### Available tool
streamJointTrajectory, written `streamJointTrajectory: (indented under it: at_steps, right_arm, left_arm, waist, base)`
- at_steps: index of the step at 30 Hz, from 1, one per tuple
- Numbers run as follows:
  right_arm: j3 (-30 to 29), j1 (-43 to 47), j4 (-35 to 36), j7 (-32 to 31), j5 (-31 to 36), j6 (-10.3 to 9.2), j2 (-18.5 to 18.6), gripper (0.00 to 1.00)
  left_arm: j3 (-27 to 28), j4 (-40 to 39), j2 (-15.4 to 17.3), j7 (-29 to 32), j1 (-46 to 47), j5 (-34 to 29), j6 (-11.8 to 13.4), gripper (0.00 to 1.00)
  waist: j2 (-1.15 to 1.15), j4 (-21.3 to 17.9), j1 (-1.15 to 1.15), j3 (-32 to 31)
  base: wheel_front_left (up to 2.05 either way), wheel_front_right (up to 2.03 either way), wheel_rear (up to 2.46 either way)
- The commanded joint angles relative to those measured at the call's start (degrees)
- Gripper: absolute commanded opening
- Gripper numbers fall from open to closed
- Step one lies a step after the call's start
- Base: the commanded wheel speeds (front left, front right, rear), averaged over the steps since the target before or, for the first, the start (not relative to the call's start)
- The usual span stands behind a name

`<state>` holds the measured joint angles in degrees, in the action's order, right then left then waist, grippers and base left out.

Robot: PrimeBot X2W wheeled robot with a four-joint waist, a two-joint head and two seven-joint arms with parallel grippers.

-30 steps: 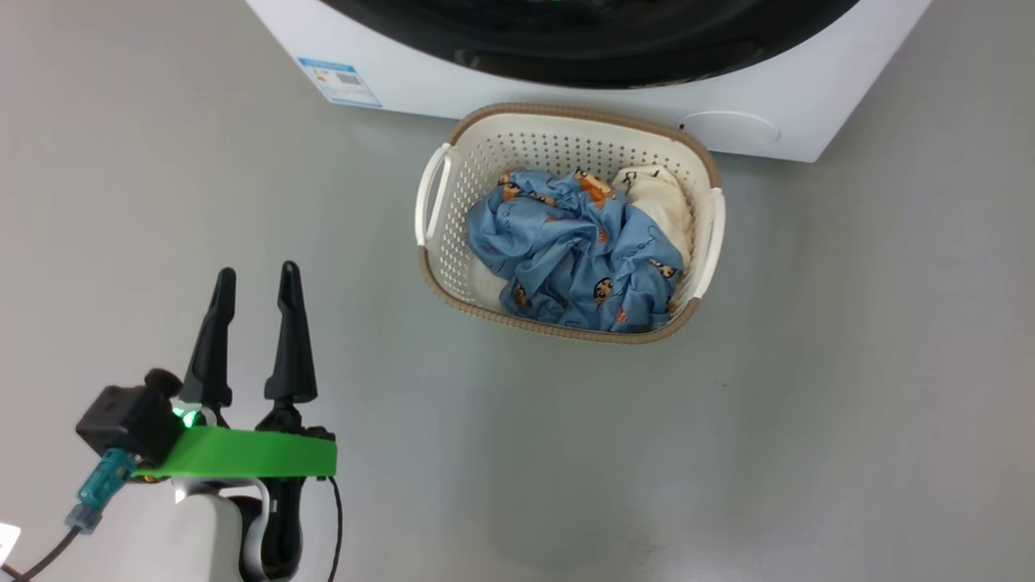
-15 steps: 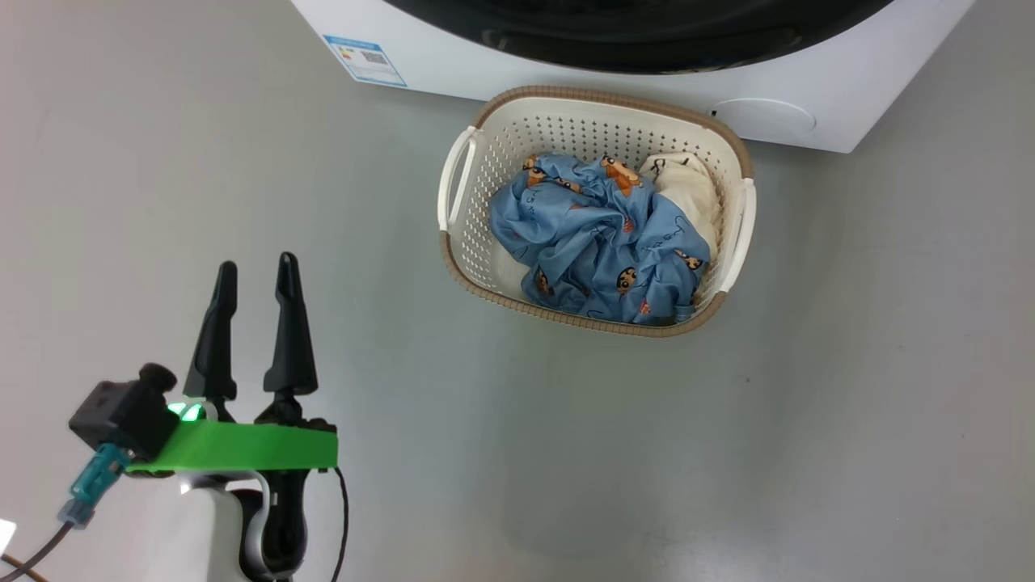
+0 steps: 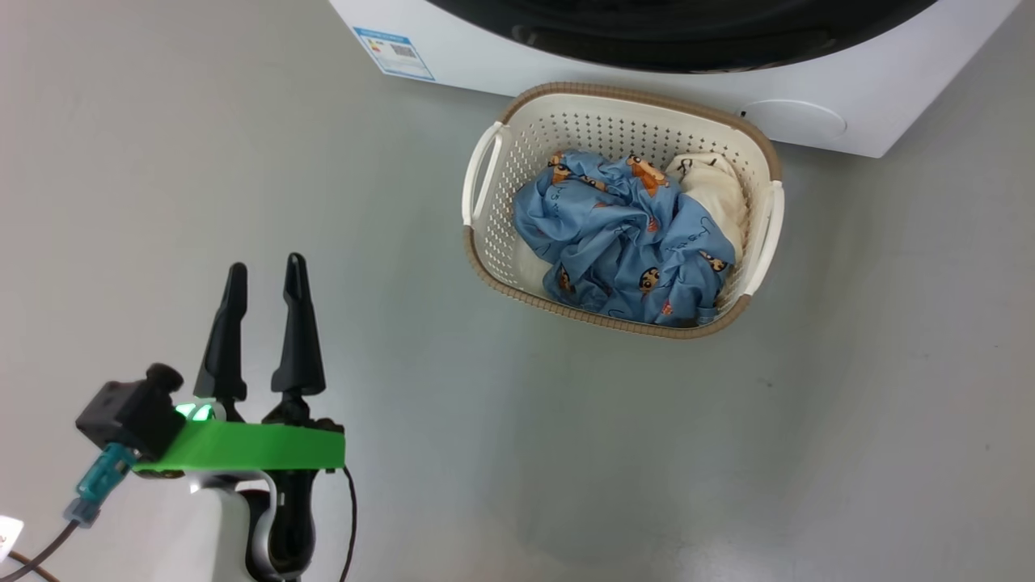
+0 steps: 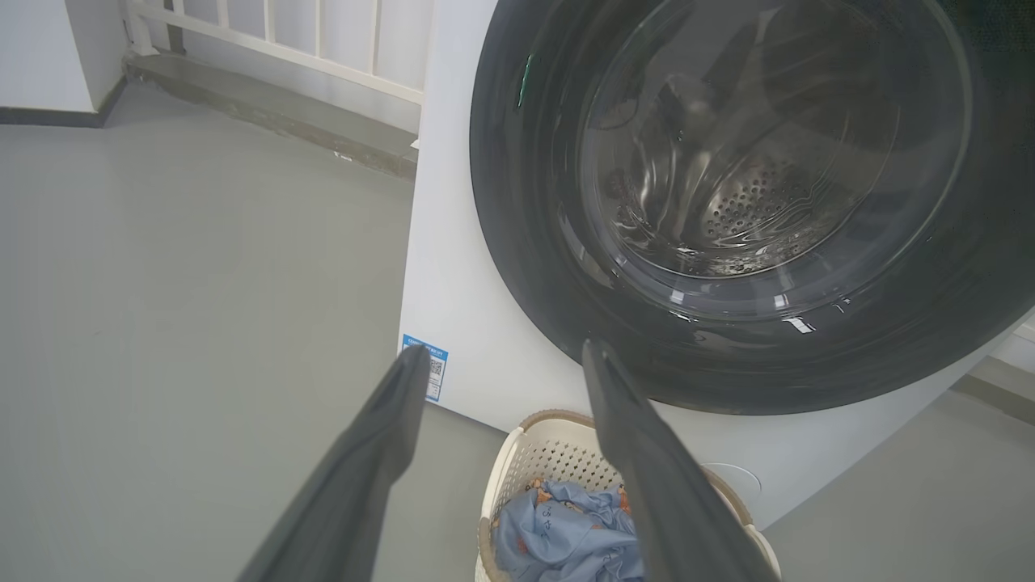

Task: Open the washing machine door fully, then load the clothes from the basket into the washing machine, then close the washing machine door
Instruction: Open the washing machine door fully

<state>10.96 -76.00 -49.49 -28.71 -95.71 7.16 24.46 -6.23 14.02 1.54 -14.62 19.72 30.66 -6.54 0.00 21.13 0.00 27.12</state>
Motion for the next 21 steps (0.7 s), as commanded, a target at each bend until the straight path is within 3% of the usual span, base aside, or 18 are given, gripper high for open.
streamJointTrajectory:
  at_steps: [1, 9, 21]
  right_arm:
    - [0.48, -1.21, 0.84, -0.68, 0.57, 0.33, -0.24, 0.0]
    - [1.91, -0.24, -0.06, -3.98, 0.41, 0.33, -1.18, 0.0]
    - [3.36, 8.46, 2.32, -7.46, -0.31, 0.33, -2.74, 0.0]
  left_arm:
    - [1.48, -1.39, 1.34, -0.38, -0.22, 0.68, 0.22, 1.0]
    - [1.45, -0.89, 1.34, -0.38, -0.37, 1.36, 0.62, 1.0]
    - [2.84, 0.2, 1.34, -0.38, -2.08, -0.47, 0.49, 1.0]
  waist:
    - [0.0, 0.26, 0.0, 0.04]
    - [0.0, 0.25, 0.0, -1.11]
    - [0.0, -1.5, 0.0, -6.16]
  base:
    - [0.0, 0.0, 0.0]
    - [0.0, 0.0, 0.0]
    - [0.0, 0.0, 0.0]
